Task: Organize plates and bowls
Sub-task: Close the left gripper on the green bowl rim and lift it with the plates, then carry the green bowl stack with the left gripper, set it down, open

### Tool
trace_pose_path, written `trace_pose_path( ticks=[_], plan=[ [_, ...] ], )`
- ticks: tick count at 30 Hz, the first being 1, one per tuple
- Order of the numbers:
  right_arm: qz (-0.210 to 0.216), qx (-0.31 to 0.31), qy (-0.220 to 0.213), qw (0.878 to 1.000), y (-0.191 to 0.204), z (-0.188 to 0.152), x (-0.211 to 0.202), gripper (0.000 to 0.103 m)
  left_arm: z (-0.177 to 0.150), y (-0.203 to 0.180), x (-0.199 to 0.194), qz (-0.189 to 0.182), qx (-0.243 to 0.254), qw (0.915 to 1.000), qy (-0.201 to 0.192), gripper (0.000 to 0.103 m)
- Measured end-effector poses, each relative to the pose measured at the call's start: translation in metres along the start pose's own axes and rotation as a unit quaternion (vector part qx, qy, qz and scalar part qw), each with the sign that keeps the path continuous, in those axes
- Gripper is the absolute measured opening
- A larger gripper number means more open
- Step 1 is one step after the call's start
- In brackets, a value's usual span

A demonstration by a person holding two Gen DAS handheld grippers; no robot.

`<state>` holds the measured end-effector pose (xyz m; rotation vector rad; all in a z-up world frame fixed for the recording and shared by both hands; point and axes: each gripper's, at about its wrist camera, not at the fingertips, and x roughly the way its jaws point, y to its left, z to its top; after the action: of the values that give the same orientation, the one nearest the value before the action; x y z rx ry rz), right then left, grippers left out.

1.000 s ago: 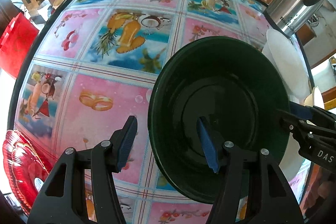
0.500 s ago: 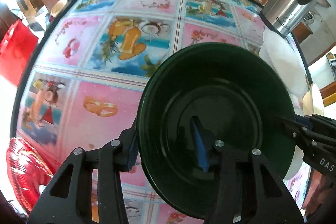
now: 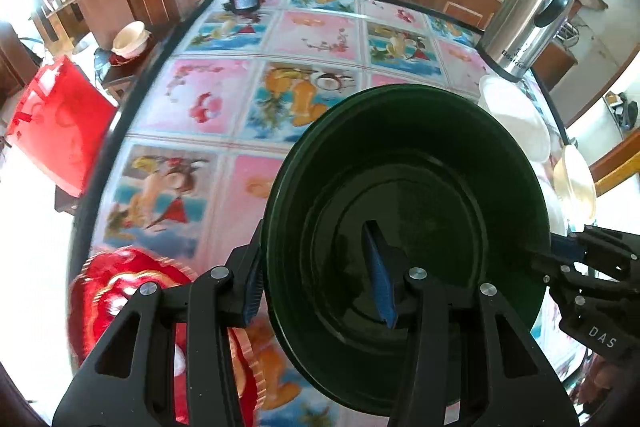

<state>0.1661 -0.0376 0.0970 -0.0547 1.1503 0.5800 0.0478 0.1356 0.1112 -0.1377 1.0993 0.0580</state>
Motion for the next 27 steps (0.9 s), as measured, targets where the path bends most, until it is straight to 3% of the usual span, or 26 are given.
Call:
trace_pose_path(
  ticks=[18,27],
  plan=[
    [0.034,-0.072,0.014,0.997,0.14,-0.023,0.024,0.027,-0.062,0.122,-0.05,0.044,-0.022,0.9988,-0.003,0.045],
    [0.043,-0.095,0.033,0.994,0.178,-0.032,0.047,0.028,-0.085,0.161,-0.044,0.058,-0.04,0.9974,0.013,0.045]
  ],
)
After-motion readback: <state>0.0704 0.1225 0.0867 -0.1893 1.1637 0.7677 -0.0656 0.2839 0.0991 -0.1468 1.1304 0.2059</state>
